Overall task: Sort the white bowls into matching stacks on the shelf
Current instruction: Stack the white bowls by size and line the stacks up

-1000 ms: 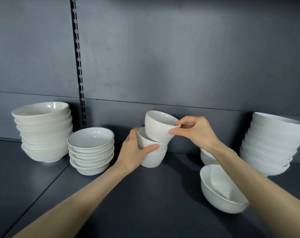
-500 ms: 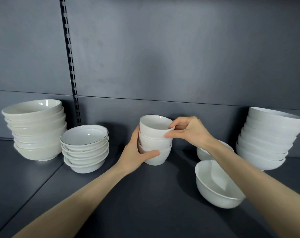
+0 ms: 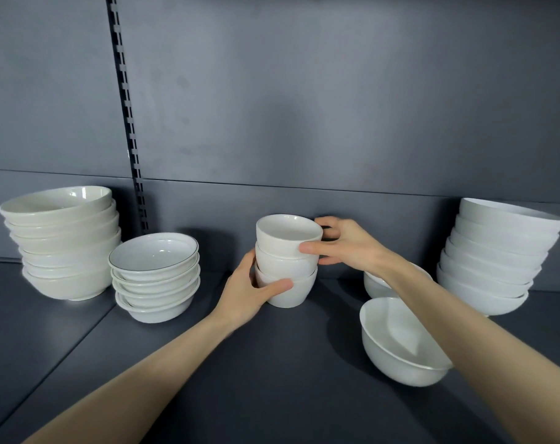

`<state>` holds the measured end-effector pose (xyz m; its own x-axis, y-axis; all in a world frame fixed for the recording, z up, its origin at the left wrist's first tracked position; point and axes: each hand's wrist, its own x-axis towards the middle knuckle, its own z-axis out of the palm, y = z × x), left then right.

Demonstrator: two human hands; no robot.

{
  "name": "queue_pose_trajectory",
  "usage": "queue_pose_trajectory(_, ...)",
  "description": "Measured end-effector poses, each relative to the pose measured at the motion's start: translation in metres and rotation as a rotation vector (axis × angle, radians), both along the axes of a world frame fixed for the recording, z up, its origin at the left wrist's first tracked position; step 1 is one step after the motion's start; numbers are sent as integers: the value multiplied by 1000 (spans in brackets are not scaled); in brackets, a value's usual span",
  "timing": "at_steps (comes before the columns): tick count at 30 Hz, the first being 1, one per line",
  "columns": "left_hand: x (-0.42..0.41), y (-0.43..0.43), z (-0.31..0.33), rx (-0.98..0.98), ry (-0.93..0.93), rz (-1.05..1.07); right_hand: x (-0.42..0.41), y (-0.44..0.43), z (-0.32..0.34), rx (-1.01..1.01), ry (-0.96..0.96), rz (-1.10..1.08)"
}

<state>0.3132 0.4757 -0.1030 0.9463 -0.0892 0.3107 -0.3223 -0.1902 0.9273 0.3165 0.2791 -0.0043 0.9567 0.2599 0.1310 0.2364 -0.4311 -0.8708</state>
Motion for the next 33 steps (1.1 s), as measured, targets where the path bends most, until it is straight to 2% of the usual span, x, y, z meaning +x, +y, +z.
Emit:
queue_pose_trajectory(10, 0, 2, 1, -7, -13, -19, 2, -2, -3, 42, -7, 16)
queue_pose_trajectory(15, -4, 2, 5, 33, 17, -14, -3, 0, 2, 3, 4, 12)
queue_pose_trajectory(22, -11, 6, 19, 188, 42, -10, -19, -1, 9, -165, -22, -41)
queue_pose_trajectory(26, -19, 6, 21, 350, 5, 151, -33, -11, 8, -357, -169, -134)
queue_pose_trajectory(29, -31, 4, 22, 479, -48, 304, -51, -27, 10, -453, -203, -173)
queue_pose_trajectory(33, -49, -6, 29, 520, -135, 323, -72, -55, 10, -483, -223, -221)
